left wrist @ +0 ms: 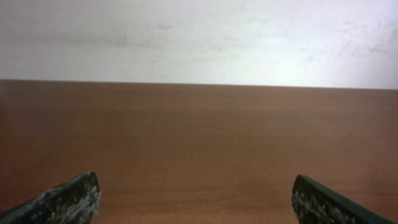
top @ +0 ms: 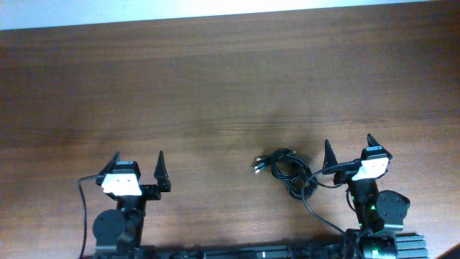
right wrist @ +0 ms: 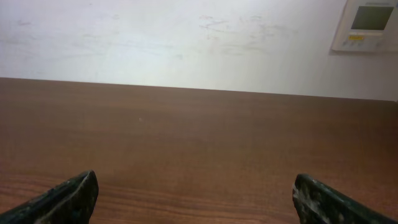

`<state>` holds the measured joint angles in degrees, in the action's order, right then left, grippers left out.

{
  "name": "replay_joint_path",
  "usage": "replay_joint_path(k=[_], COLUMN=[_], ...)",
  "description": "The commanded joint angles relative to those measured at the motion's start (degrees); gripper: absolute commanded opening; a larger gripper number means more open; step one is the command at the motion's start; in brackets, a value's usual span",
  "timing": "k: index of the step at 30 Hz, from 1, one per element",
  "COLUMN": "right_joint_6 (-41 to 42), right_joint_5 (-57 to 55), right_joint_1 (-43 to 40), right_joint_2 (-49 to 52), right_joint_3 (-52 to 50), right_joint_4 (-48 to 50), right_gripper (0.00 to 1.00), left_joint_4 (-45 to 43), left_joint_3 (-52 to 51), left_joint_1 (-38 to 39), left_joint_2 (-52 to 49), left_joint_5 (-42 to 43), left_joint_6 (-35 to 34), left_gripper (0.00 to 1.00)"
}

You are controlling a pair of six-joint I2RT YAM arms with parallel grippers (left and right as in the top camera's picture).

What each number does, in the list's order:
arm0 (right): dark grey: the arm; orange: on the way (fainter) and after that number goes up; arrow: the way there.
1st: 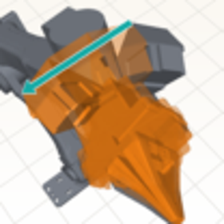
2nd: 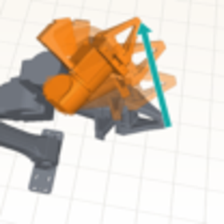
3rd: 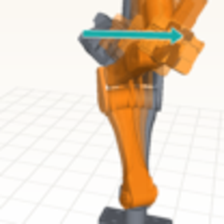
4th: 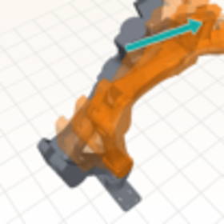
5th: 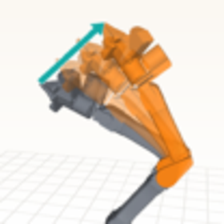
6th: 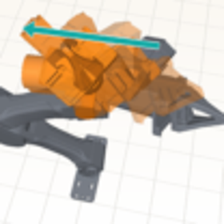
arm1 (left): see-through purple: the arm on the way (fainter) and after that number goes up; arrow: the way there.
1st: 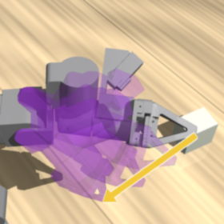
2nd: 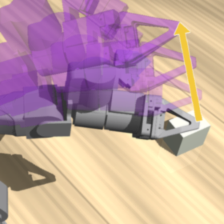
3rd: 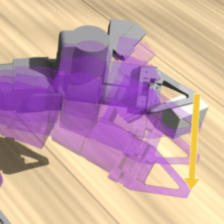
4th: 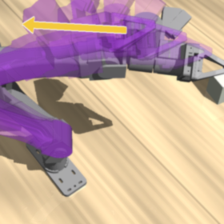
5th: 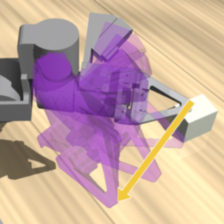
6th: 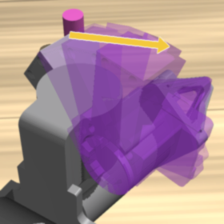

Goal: Untangle cables
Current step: 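Raise the left gripper and move it above the black cable bundle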

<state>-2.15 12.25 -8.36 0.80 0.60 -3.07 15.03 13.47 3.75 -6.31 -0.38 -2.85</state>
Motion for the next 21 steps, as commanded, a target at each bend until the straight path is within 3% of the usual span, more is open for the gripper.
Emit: replay_joint_path(k=[1,8,21], right_joint_6=[-0.4,-0.4,-0.4], right_joint_5=[0.1,0.1,0.1], right_joint_1=[0.6,0.6,0.6], right_joint_2=[-0.3,-0.3,-0.3], right_joint_3=[-0.3,-0.3,-0.3], right_joint_4=[-0.4,-0.4,-0.4], right_gripper=[0.99,0.99,0.99], left_joint_4=[0.3,1.0,7.0], left_joint_3=[5.3,9.7,20.3], left_joint_1=[0.3,0.3,0.3], left_joint_2=[-5.1,-13.7,-27.7], left_joint_5=[0.7,1.2,10.8], left_joint_6=[-0.6,-0.6,-0.6], left_gripper=[0.99,0.99,0.99])
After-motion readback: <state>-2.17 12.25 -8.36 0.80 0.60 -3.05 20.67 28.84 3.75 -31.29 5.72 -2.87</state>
